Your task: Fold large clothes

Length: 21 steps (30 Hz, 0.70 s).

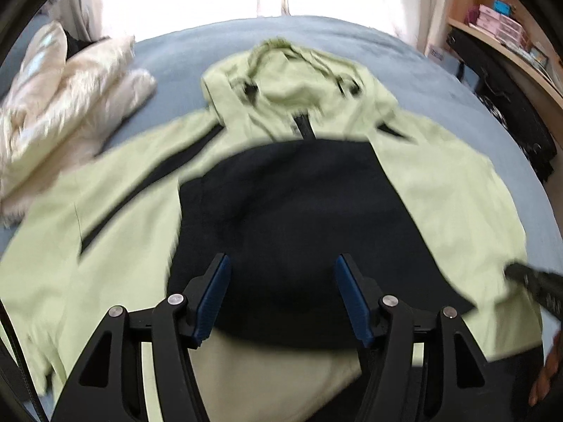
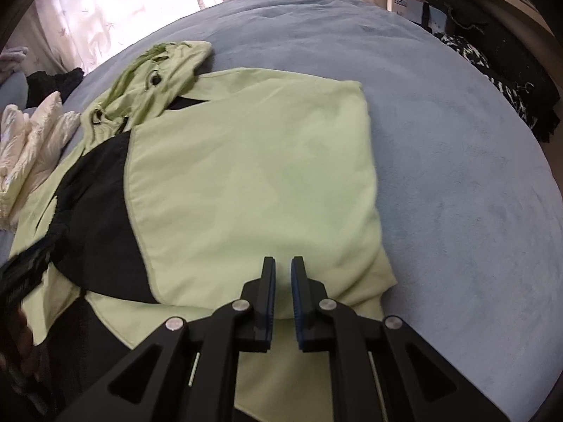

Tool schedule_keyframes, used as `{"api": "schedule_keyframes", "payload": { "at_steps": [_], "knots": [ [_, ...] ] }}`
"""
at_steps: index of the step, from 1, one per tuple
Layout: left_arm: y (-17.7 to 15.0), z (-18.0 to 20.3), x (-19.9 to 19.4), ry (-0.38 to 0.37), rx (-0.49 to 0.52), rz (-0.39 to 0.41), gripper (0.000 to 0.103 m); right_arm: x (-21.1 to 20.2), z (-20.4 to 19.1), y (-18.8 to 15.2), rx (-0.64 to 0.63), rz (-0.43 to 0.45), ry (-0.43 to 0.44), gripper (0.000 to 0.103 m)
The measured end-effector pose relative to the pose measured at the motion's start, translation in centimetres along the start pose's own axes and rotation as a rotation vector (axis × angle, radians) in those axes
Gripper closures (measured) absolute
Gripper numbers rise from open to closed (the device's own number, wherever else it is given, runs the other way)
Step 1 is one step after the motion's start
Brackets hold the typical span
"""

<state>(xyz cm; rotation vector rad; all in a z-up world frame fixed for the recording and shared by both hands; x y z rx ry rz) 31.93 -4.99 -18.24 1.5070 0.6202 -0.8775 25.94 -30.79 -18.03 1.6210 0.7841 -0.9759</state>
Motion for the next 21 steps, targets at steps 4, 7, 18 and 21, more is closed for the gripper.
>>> {"api": "schedule_keyframes", "payload": {
  "at_steps": [4,7,18,21],
  "knots": [
    [3.8,-0.9,1.6,0.015,-0.038,0.031,0.042,0.7,-2.7,2.4,-0.029,0.012,0.032,0.094],
    [5.9,-1.6,3.7,0.020,-0.092,0.009,0.043,2.7,-5.0,5.8,-0.023,0.022,0.071,0.094],
    [4.9,-7.6,8.9,0.095,-0.175,-0.070,0.014,8.3,2.1,13.0,0.054,0.050,-0.128,0.096],
    [4.6,-7.8,8.7,0.080,-0.150,-0.055,0.014,7.7,4.1,12.4,0.053,0.050,-0.169,0.095]
  ]
}}
Point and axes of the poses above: each gripper's, at about its wrist camera, not at the fingertips, and x roughly the way its jaws point, z to its right, y to its top, the point moved 4 cm from there along x, roughly the way its jaws point, and after that the axes turned 4 degrees about x, right-handed, at the moved point
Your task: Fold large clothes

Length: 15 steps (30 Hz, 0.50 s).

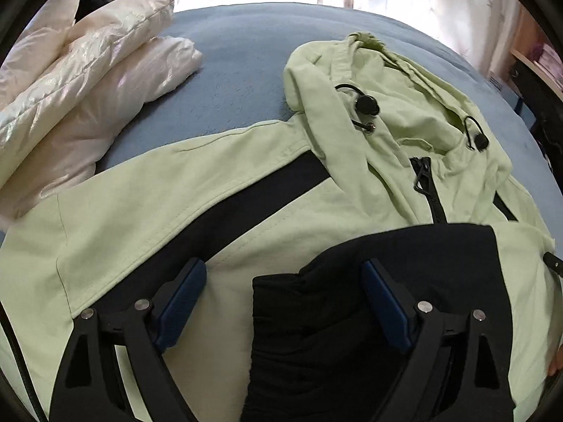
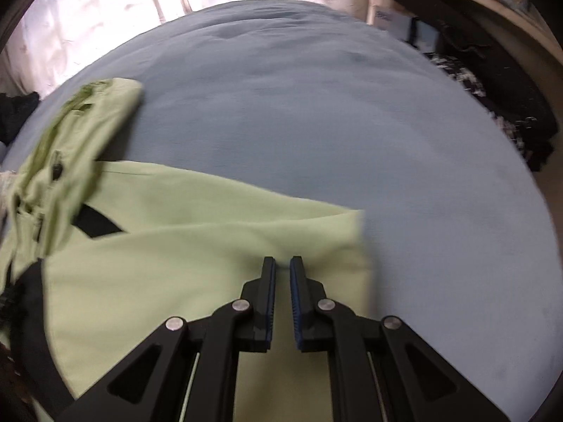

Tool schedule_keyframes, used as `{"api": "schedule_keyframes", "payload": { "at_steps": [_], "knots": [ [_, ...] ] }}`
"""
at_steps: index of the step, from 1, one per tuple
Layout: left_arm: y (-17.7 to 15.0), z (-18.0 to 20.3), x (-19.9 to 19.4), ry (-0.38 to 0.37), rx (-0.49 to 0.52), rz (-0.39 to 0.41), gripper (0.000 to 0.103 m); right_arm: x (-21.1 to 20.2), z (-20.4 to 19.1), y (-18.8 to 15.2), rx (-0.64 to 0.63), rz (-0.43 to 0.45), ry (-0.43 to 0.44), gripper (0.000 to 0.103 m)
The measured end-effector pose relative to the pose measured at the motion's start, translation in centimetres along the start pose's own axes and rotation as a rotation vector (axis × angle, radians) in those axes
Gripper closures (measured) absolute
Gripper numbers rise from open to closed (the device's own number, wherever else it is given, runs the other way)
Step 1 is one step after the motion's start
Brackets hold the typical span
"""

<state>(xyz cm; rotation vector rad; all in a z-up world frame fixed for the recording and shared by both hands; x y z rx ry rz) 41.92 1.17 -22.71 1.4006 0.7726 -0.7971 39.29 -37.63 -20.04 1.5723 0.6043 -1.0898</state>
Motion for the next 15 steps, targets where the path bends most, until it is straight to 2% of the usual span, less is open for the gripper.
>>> {"api": "schedule_keyframes", "payload": {
  "at_steps": [3,7,14,15],
  "knots": [
    [-0.1,0.1,-0.4,0.028,0.025,0.002,0.014,-0.8,1.0,-0.6,0.023,-0.010,0.013,0.094],
    [-0.3,0.6,-2.2,0.031,0.033,-0.008,0.014,-2.9,0.7,-1.5,0.001,0.014,-0.029,0.094],
    [-1.8,0.3,-9.5,0.003,0.054,0.044,0.014,-8.3,-1.3,-4.6,-0.043,0.024,0.036,0.094],
    [-2.3,0.2,-10.8,-0.004,0.058,0.052,0.014,-9.0,-1.7,-5.2,-0.046,0.022,0.050,0.091]
  ]
}}
Point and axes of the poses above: each gripper's, at about its wrist camera, not at the fingertips, and x roughly the way its jaws point, z to its right, y to its top, the point moved 4 cm from there along x, roughly the way its jaws point, and after that the axes turned 4 degrees about x, right-handed, at the moved point
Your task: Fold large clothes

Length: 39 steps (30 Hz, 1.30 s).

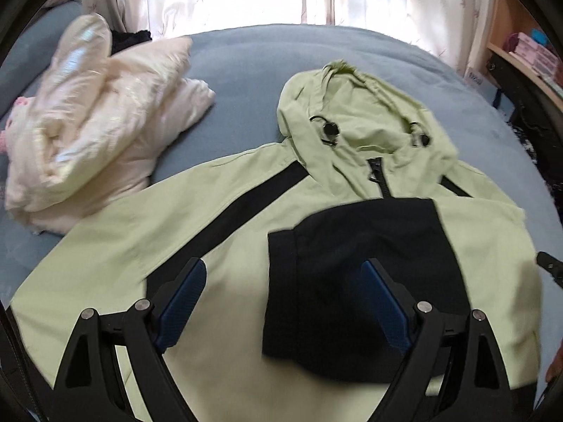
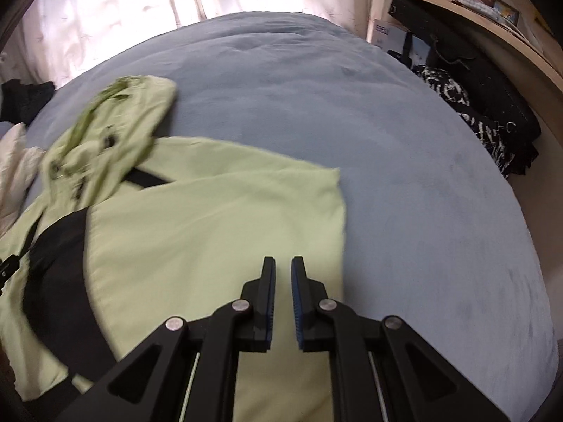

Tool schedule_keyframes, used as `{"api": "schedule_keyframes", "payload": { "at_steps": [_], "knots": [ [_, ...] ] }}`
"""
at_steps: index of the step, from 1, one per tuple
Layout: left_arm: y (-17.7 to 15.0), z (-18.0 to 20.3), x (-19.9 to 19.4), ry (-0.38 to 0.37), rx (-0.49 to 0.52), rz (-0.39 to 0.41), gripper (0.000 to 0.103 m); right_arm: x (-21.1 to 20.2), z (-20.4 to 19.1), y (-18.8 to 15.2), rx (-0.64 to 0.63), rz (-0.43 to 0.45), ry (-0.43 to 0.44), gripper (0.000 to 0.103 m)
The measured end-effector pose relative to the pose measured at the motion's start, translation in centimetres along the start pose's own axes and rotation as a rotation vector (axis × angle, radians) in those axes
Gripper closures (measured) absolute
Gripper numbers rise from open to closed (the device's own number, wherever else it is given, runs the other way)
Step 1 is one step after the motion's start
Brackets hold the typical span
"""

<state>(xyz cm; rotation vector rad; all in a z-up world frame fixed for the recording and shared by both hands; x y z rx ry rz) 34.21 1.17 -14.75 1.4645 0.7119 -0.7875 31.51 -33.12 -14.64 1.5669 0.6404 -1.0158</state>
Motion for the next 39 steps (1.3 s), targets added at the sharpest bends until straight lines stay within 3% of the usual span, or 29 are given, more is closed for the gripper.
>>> {"api": "schedule_keyframes", "payload": {
  "at_steps": [1,3,6,15,24,33,39],
  "knots": [
    [-0.5,0.1,-1.1,-0.005,0.005,0.004,0.014,-0.6,-0.4,-0.5,-0.004,-0.001,0.012,0.088],
    [-1.8,0.0,-3.6,-0.020,0.020,0.010,0.014,-2.6,-1.4,-2.1,-0.012,0.006,0.045,0.067],
    [-4.2,-0.6,-7.0,-0.037,0.028,0.009,0.014,-5.2,-2.7,-4.4,-0.018,0.023,0.098,0.054],
    [-11.8,-4.6,-14.5,-0.113,-0.006,-0.002,0.014,-11.1,-6.3,-12.3,-0.020,-0.001,0.224,0.054],
    [-18.4,-12.5,-19.4,-0.149,-0.110,0.049,0.014,-16.1,-12.9,-17.3,-0.100,0.029,0.293,0.054],
    [-22.9,-22.8,-18.9,-0.155,-0.289,0.047,0.014,-17.7,-23.1,-20.4,-0.208,0.035,0.377,0.054],
    [-26.2,-29.1,-16.6,-0.238,-0.501,0.064,0.014,-16.0,-29.7,-22.1,-0.278,-0.014,0.418,0.054]
  ]
}}
Point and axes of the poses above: each gripper's, at about its wrist camera, not at the fingertips, and x roughly the way its jaws point, z to its right, y to its top, the point moved 4 cm from there along x, roughly the way its jaws point, and after that the axes turned 4 degrees about x, right-handed, at the moved point
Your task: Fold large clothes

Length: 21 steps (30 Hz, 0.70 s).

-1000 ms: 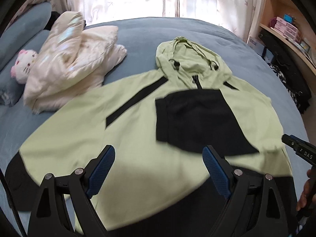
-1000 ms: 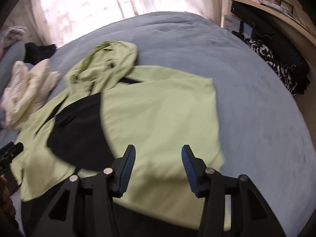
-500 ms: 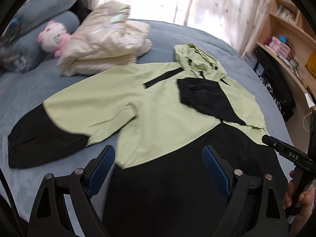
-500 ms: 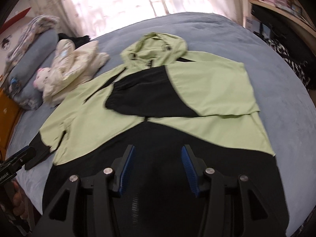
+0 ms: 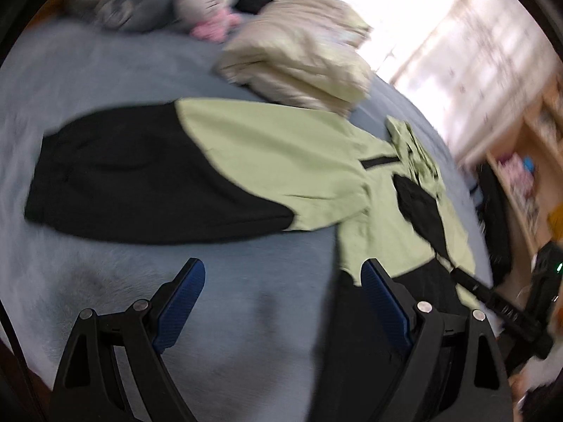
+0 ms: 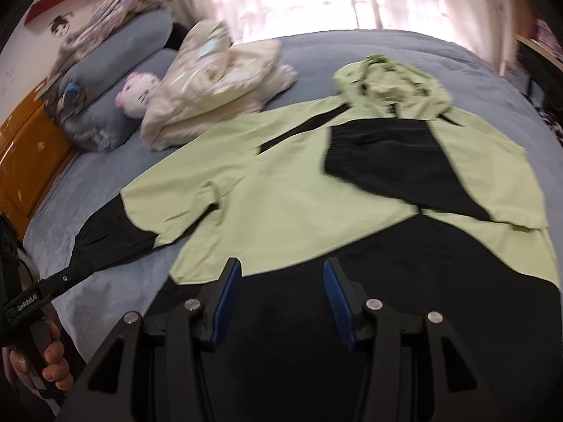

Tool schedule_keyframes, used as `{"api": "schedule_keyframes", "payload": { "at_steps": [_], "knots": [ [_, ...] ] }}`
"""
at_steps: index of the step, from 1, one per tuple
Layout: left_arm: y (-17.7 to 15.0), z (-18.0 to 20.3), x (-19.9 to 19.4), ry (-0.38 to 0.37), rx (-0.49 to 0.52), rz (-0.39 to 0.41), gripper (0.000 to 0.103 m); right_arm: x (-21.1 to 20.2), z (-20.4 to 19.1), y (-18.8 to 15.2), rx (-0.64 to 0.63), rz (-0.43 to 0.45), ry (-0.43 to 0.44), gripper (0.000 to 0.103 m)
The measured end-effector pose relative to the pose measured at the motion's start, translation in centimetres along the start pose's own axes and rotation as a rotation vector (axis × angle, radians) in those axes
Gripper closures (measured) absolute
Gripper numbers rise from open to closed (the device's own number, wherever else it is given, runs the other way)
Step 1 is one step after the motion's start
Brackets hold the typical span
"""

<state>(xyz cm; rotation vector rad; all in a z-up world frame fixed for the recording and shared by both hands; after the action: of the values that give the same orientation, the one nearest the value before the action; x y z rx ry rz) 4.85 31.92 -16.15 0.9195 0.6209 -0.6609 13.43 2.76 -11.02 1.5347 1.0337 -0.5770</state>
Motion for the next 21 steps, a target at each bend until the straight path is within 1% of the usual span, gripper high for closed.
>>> {"api": "schedule_keyframes", "payload": {
  "at_steps": [3,6,9,14,15,16,17,18,19,20,21],
  "knots": [
    [-0.1,-3.1,0.6,-0.027,-0.103,0.020,0.014,1.9,-2.1,0.1,-0.023,-0.022,0.016,0.054],
    [-0.2,-6.0,1.6,-0.024,-0.195,0.040,0.014,3.6,-3.9,0.3,-0.044,-0.042,0.025,0.054],
    [0.1,-7.5,2.4,-0.027,-0.241,0.060,0.014,5.0,-5.1,0.4,-0.061,-0.059,0.036,0.054],
    [1.6,-9.5,3.0,0.008,-0.288,0.112,0.014,6.4,-6.1,0.3,-0.074,-0.081,0.050,0.054],
    [2.2,-10.0,3.2,0.016,-0.304,0.123,0.017,6.7,-6.1,0.2,-0.076,-0.088,0.051,0.054],
    [2.7,-10.6,3.3,0.034,-0.322,0.134,0.021,6.8,-6.1,0.1,-0.077,-0.091,0.050,0.054],
    [3.2,-11.0,3.4,0.057,-0.331,0.140,0.035,7.1,-6.0,0.0,-0.076,-0.098,0.051,0.054],
    [3.8,-11.5,3.7,0.093,-0.333,0.138,0.061,7.2,-5.8,-0.1,-0.074,-0.102,0.051,0.054],
    [4.2,-12.0,4.0,0.121,-0.333,0.132,0.080,7.4,-5.6,-0.1,-0.071,-0.106,0.050,0.054],
    [4.8,-12.7,4.2,0.141,-0.331,0.115,0.103,7.5,-5.4,-0.2,-0.067,-0.110,0.050,0.054],
    [5.3,-13.1,4.5,0.151,-0.341,0.104,0.103,7.7,-5.0,-0.3,-0.060,-0.115,0.053,0.054]
  ]
}}
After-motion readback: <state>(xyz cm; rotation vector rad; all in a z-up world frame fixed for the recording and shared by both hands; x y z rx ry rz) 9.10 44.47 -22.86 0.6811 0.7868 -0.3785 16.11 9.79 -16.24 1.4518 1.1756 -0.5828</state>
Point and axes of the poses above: each gripper's, at about its wrist camera, not at the fingertips, and x roughly the way its jaws point, z to its right, y to its top, the point moved 4 cm from there along x, roughly the way its jaws point, and after that the axes turned 4 degrees about x, right-handed, at the moved point
